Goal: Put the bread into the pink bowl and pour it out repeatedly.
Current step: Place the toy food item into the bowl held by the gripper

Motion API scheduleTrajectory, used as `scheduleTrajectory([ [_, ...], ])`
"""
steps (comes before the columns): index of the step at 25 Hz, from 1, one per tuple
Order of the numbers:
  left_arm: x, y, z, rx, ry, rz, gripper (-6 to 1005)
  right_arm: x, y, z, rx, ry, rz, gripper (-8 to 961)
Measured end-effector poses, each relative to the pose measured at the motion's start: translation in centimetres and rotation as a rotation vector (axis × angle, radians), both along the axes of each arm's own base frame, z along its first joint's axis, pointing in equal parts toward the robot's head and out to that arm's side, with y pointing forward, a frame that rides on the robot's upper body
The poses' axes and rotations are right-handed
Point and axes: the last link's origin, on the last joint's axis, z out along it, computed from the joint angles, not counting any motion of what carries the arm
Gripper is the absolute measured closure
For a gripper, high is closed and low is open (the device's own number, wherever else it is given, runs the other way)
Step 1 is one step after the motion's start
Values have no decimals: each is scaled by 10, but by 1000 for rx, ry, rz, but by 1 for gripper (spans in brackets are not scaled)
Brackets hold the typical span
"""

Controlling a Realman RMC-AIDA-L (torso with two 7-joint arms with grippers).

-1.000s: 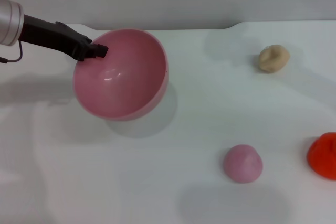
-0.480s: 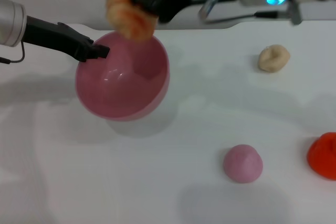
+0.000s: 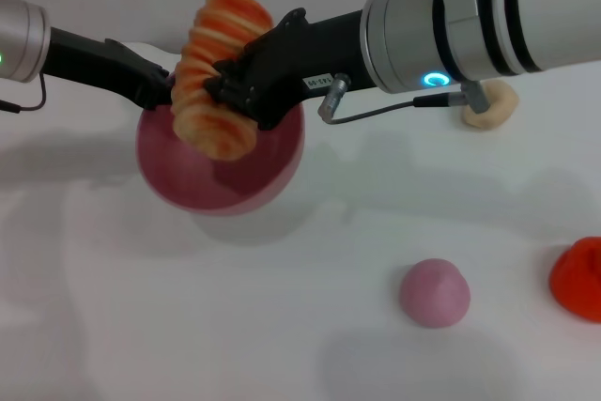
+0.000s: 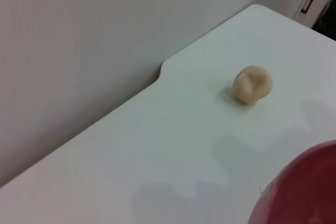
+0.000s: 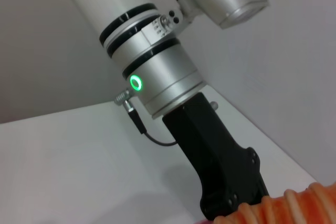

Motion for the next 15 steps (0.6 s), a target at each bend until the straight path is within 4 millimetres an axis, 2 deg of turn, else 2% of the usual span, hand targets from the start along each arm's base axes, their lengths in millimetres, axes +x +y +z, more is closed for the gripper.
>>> scheduleTrajectory([
  [10,-1,0,-2,-4,18,2,955,3,2,-3,-8,-11,-4,740],
  [15,0,-1,-5,-11,21,1,955,2,5,8,23,17,-11,544],
])
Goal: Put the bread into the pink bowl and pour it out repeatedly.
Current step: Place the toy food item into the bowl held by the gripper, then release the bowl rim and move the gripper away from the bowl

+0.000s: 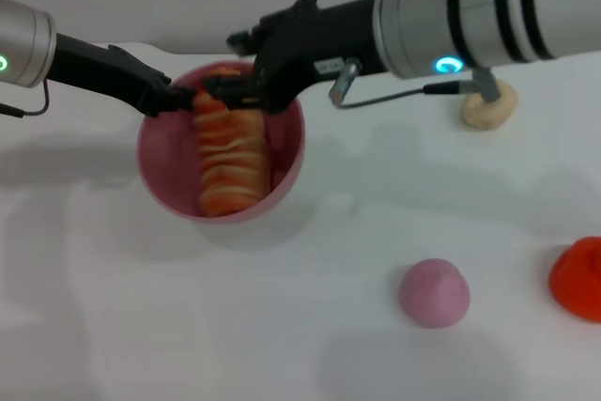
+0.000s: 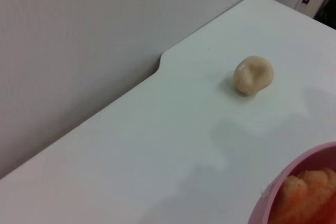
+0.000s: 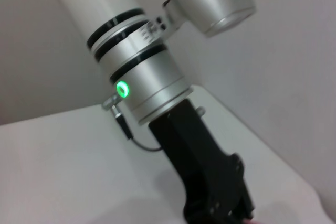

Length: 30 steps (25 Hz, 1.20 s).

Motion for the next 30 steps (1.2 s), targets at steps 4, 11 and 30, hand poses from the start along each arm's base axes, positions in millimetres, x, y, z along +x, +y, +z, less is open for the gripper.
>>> scheduleTrajectory([
  [4,0,0,0,-2,0,1,955,-8,-2,23,77,52,49,449],
  [11,-1,-1,-2,-8,2,3,955,-2,-6,95,403,273,133,320],
  [30,-7,-7,-24,-40,36,67,955,164,-2,101,842,578,295,301],
])
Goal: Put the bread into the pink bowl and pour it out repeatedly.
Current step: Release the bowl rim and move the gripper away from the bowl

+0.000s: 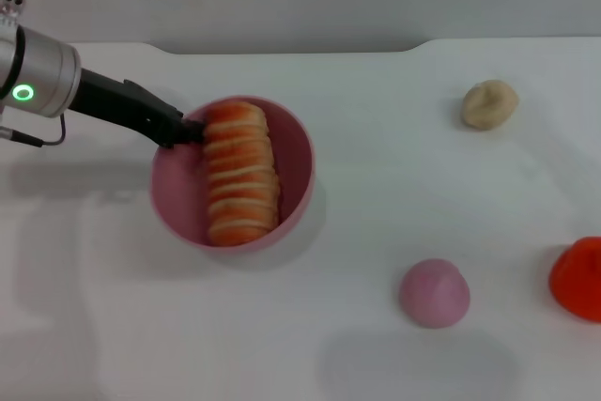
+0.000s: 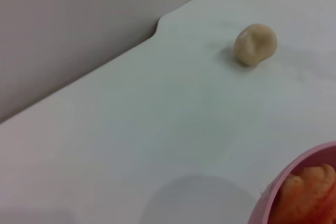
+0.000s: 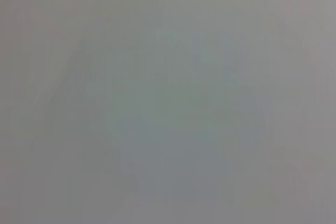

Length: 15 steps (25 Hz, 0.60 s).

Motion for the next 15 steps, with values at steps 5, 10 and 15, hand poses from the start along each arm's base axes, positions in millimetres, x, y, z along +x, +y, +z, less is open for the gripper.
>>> scheduleTrajectory([
  [5,-4,-1,-2,-2,7,41,955,32,-11,7,65,76,-29,301],
  [10,-9,0,-2,5,32,77,955,53,-18,7,74,103,-64,301],
  [15,-20,-3,-7,13,56,118,955,64,-23,3,68,116,-89,301],
])
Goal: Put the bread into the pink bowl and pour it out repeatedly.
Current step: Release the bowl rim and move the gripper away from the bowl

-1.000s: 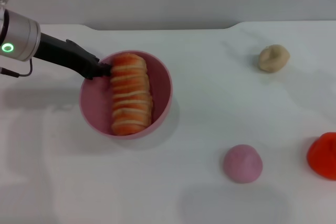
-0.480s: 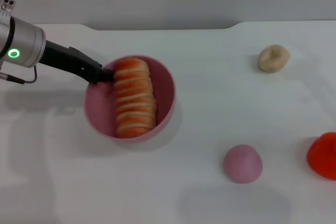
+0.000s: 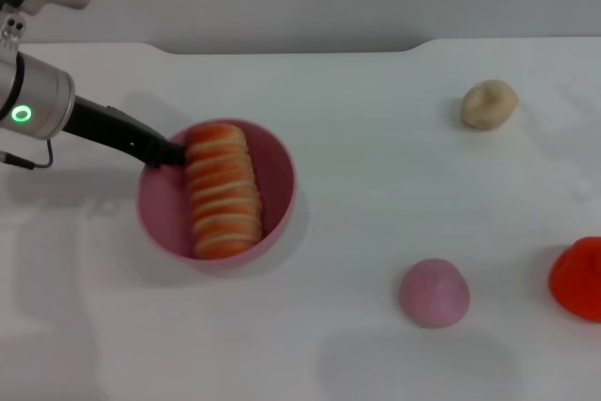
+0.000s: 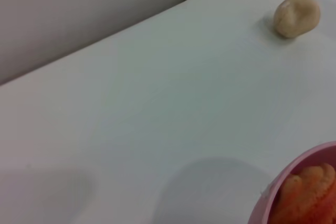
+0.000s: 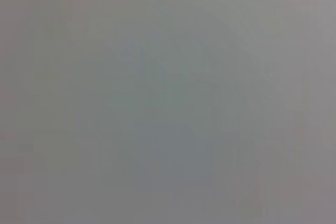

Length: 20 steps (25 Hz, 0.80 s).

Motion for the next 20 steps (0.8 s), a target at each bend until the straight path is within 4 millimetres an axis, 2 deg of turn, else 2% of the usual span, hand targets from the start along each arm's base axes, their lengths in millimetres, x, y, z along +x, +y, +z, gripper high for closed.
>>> scheduleTrajectory([
  [11,-25,-12,-11,-8,27,55,956,6,-2,-7,-24,7,-15,301],
  [20,-32,-17,-15,-18,41,70,955,5,-3,-9,-30,6,-4,301],
])
